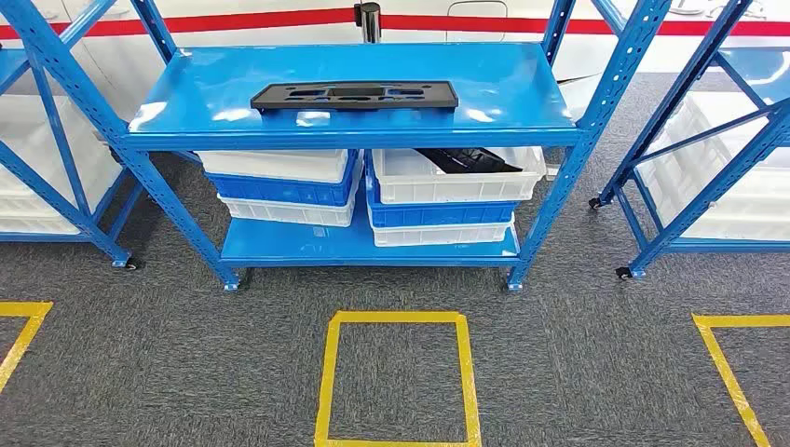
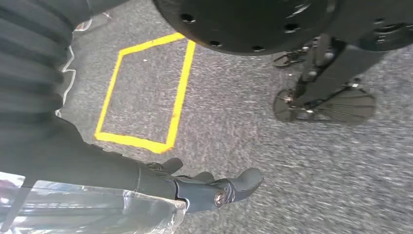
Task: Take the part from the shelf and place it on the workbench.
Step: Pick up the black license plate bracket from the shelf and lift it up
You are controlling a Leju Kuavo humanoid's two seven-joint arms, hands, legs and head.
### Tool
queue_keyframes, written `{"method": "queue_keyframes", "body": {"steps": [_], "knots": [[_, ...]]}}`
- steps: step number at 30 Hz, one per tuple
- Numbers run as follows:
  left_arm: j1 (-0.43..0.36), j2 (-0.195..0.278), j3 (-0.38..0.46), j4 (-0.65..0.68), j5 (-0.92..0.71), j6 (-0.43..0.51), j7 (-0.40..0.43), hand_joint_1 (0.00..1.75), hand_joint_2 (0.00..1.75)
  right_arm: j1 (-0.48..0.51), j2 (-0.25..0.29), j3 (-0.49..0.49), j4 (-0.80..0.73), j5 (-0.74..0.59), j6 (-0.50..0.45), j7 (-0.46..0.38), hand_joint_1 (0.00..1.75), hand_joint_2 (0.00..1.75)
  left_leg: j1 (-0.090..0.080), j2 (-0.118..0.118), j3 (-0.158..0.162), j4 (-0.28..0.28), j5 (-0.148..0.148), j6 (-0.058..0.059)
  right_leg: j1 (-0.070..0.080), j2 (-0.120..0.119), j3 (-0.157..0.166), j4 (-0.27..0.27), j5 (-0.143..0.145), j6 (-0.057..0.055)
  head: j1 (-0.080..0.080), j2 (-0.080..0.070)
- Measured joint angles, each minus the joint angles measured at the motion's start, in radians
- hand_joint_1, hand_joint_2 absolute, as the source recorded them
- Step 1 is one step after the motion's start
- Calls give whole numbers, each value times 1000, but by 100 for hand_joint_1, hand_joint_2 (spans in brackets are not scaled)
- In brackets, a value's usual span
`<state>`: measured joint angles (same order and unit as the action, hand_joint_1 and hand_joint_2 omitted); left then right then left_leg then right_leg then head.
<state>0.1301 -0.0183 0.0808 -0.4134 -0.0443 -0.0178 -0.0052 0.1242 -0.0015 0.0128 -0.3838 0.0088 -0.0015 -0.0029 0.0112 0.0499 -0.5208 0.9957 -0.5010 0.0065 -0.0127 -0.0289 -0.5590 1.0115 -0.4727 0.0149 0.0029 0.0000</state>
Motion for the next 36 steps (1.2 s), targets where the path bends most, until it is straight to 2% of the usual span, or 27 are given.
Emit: {"method": "queue_keyframes", "body": {"steps": [1,2,4,7,14,16,21,29,36], "knots": [[-1,0,9,-4,-10,-4,-1,0,116,-1,0,-3,0,2,-1,-1,0,175,0,0,0,0,0,0,0,0,0,0,0,0,0,0],[-1,0,20,-8,-21,-9,-2,0,87,-2,0,-6,0,4,-2,-2,0,175,0,0,0,0,0,0,0,0,0,0,0,0,0,0],[-3,0,66,-25,-67,-27,-8,0,0,-7,0,-16,1,12,-7,-10,0,175,0,0,0,0,0,0,0,0,0,0,0,0,0,0],[-5,0,121,-44,-123,-48,-13,0,0,-12,0,-31,3,19,-15,-20,0,175,0,0,0,0,0,0,0,0,0,0,0,0,0,0],[-6,1,141,-50,-142,-55,-14,0,0,-14,1,-37,5,20,-17,-24,0,175,0,0,0,0,0,0,0,0,0,0,0,0,0,0],[-7,2,202,-72,-199,-76,-16,0,0,-21,1,-55,9,25,-20,-37,0,175,0,0,0,0,0,0,0,0,0,0,0,0,0,0],[-13,19,506,-182,-476,-183,-25,0,0,-57,2,-149,36,45,-43,-100,0,175,0,0,0,0,0,0,0,0,0,0,0,0,0,0],[-14,29,694,-279,-651,-273,-24,0,0,-82,3,-243,49,29,-44,-148,0,175,0,0,-1,0,0,0,0,0,0,0,0,0,0,0],[-14,52,830,-334,-759,-341,-15,0,0,-116,4,-347,48,-23,21,-194,0,175,0,0,-1,0,1,-1,0,0,0,0,0,0,0,0]]}}
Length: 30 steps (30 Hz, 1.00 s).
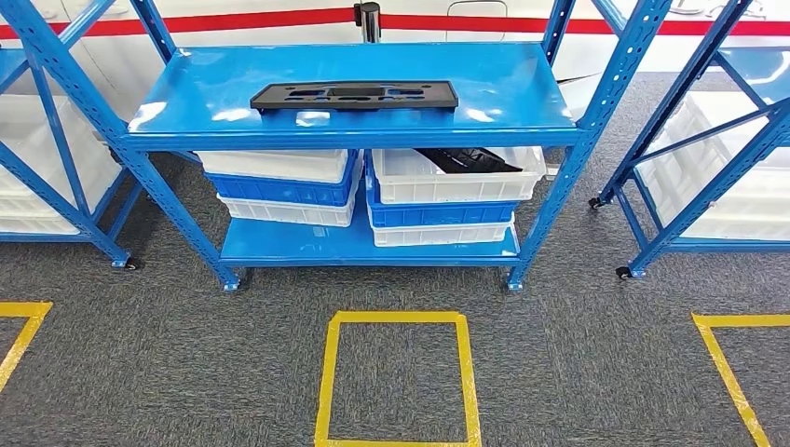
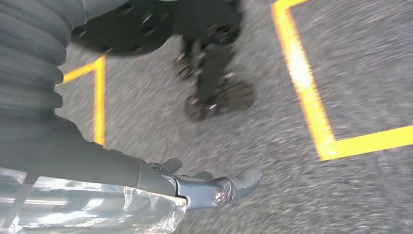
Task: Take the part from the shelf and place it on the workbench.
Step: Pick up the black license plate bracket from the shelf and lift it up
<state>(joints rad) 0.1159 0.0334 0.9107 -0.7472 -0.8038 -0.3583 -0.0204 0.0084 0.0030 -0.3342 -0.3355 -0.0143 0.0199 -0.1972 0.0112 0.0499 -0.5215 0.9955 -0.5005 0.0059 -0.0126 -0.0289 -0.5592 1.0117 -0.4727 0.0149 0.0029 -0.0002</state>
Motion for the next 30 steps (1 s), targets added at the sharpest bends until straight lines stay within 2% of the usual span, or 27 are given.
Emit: {"method": "queue_keyframes", "body": {"steps": [8,13,18,23,30], "knots": [[0,55,145,-22,-93,-70,6,0,0,-37,16,-102,-69,-110,114,-28,0,175,0,0,-1,0,0,0,0,0,0,0,0,0,0,0],[-1,91,243,-35,-139,-119,2,0,0,-49,30,-124,-196,-211,174,-43,0,175,0,0,0,0,1,0,0,0,0,0,0,0,0,0],[0,101,318,-64,-160,-163,-5,0,0,-53,38,-118,-360,-262,195,-64,0,175,0,0,-1,0,1,0,0,-1,0,0,0,0,0,0],[0,102,376,-103,-166,-198,-7,0,0,-63,39,-83,-513,-243,191,-96,0,175,0,0,0,0,1,0,0,-1,0,0,0,0,0,0],[1,102,438,-157,-170,-238,-2,0,0,-72,36,-10,-712,-128,143,-144,0,175,0,-1,-1,0,1,0,0,-1,0,0,0,0,0,0]]}}
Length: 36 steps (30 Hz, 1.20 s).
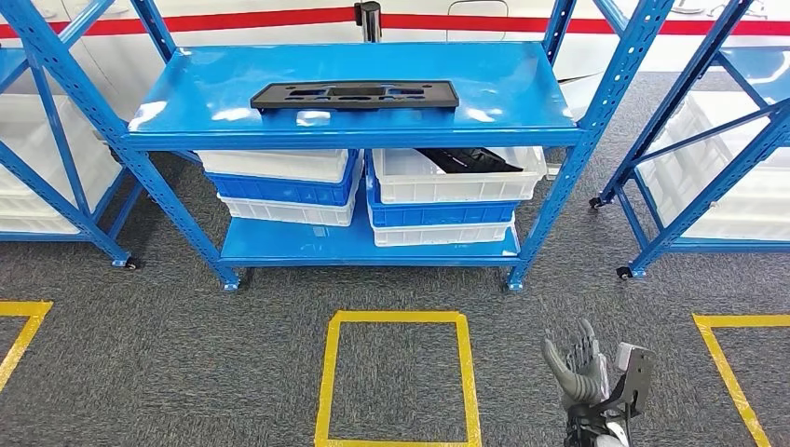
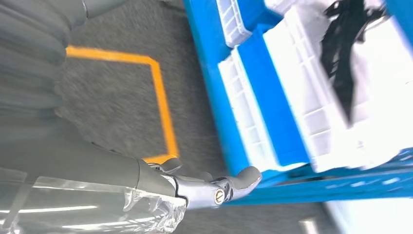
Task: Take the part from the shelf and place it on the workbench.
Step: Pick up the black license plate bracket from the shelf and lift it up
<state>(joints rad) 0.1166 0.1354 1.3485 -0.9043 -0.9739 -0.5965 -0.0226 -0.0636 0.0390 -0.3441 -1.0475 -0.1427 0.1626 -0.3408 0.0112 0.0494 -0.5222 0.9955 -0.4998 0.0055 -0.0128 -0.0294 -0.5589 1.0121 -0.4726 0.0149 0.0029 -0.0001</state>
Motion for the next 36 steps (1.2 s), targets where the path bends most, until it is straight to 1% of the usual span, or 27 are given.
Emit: {"method": "queue_keyframes", "body": {"steps": [4,6,15,29,36], "knots": [[-3,-2,22,-19,8,-14,6,0,0,-11,-1,57,-92,91,-33,-24,0,175,0,0,0,0,0,0,0,0,0,0,0,0,0,0],[-11,-9,23,-11,12,-5,-6,0,0,-26,-1,90,-118,131,-47,-30,0,175,0,0,0,0,0,0,0,0,0,0,0,0,0,0],[-64,-33,13,72,10,126,-124,0,0,-87,-3,247,-221,316,-145,-21,0,175,0,0,1,0,1,0,0,0,0,0,0,0,0,0],[-122,-47,-86,234,30,304,-315,0,0,-163,-32,471,-347,628,-310,23,0,175,0,0,1,0,1,0,0,0,-1,0,0,0,0,0],[-146,-66,-144,338,45,362,-382,0,0,-205,-49,590,-401,800,-375,51,0,175,0,0,1,1,1,0,0,0,-1,0,0,0,0,0]]}}
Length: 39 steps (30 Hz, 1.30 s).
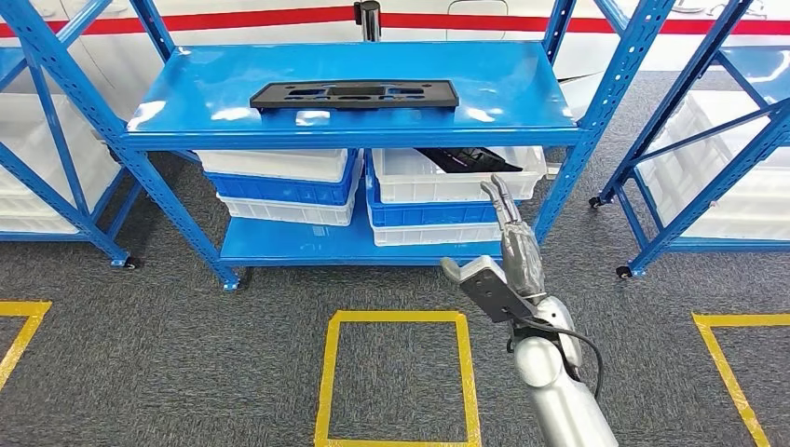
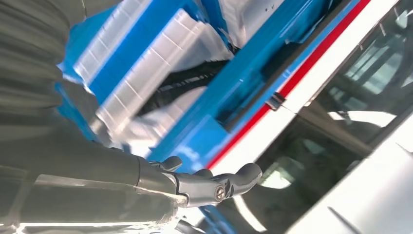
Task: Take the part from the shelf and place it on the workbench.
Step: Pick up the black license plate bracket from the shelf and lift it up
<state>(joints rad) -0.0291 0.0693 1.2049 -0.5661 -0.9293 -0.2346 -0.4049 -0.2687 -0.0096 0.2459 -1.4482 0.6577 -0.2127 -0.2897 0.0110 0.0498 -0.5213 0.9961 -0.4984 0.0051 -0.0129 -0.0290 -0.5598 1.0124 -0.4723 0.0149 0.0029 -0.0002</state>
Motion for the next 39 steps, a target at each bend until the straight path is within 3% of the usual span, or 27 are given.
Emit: {"method": "queue_keyframes", "body": {"steps": [25,39], "knots": [[-42,-107,-176,310,26,106,-127,0,0,-138,-102,427,-206,659,-96,117,0,175,0,0,0,0,0,0,0,0,0,0,0,0,0,0],[-44,-115,-187,330,26,99,-140,0,0,-145,-119,522,-249,706,-96,94,0,175,0,0,0,0,0,0,0,0,0,0,0,0,0,0]]}}
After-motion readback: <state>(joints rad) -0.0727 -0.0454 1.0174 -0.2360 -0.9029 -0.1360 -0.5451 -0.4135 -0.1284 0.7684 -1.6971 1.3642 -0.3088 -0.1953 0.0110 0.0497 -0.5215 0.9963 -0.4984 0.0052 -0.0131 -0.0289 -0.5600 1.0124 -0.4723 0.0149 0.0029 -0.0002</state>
